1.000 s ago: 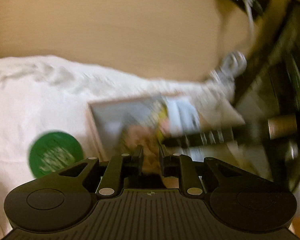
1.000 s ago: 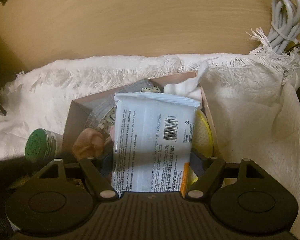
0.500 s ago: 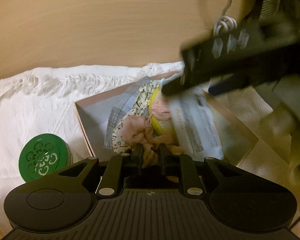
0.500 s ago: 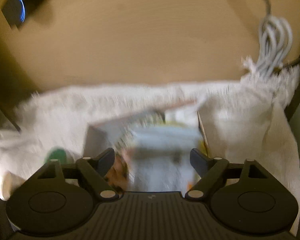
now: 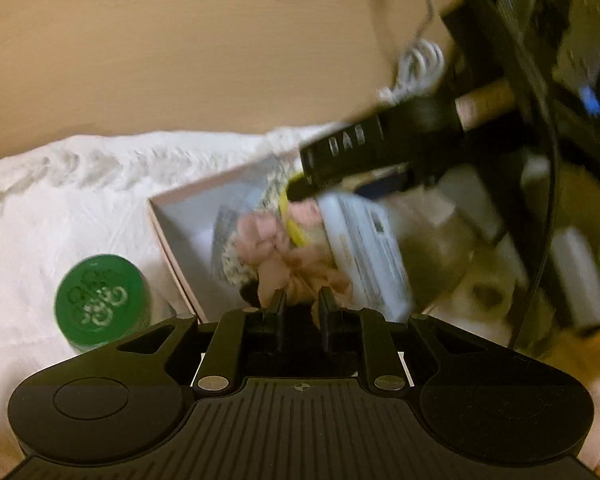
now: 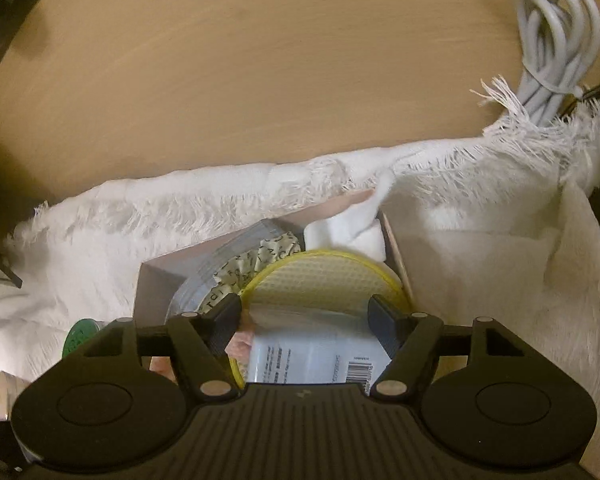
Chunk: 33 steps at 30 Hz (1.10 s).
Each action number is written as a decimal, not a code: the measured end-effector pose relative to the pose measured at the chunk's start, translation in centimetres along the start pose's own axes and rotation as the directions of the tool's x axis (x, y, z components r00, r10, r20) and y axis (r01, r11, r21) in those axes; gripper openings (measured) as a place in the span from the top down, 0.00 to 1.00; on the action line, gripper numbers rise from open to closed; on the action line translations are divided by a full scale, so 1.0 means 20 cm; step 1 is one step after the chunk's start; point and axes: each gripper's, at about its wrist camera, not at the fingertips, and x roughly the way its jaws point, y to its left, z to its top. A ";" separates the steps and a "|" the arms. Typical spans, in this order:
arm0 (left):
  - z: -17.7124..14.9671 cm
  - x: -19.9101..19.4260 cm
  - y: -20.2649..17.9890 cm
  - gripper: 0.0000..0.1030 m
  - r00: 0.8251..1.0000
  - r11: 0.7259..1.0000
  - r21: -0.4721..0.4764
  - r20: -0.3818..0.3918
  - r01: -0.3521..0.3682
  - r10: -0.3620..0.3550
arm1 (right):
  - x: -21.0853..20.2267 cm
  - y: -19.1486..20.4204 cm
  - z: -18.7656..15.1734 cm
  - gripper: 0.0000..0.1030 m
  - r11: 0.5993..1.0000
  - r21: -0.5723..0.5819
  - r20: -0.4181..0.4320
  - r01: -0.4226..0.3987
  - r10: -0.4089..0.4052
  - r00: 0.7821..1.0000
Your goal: Organize soft objects
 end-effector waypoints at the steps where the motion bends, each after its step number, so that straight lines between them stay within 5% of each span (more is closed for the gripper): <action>1: 0.00 0.01 -0.01 0.82 1.000 1.000 0.005 0.007 -0.009 0.009 | 0.00 0.01 0.00 0.32 1.000 -0.009 -0.003 0.010 -0.010 1.000; 9: 0.00 0.07 -0.01 0.82 0.999 0.999 -0.001 0.006 -0.047 0.047 | -0.24 0.16 -0.09 0.30 0.994 -0.070 0.082 0.085 -0.079 0.994; 18: -0.12 -0.30 0.04 0.81 0.977 0.990 -0.121 0.191 -0.074 0.097 | -0.55 0.29 -0.29 0.17 0.952 -0.190 0.275 0.238 -0.181 0.944; 24: -0.43 -0.47 0.05 0.81 0.977 0.961 -0.211 0.072 -0.180 0.199 | -0.55 0.31 -0.53 0.17 0.940 -0.308 0.186 0.143 -0.088 0.979; 28: -0.68 -0.48 0.05 0.81 0.957 0.904 -0.328 -0.003 -0.275 0.290 | -0.51 0.34 -0.74 0.17 0.898 -0.431 0.125 0.086 -0.036 0.992; 33: -0.94 -0.45 -0.12 0.81 0.905 0.786 -0.498 0.002 -0.367 0.424 | -0.37 0.28 -0.94 0.17 0.881 -0.473 0.018 0.009 -0.001 1.000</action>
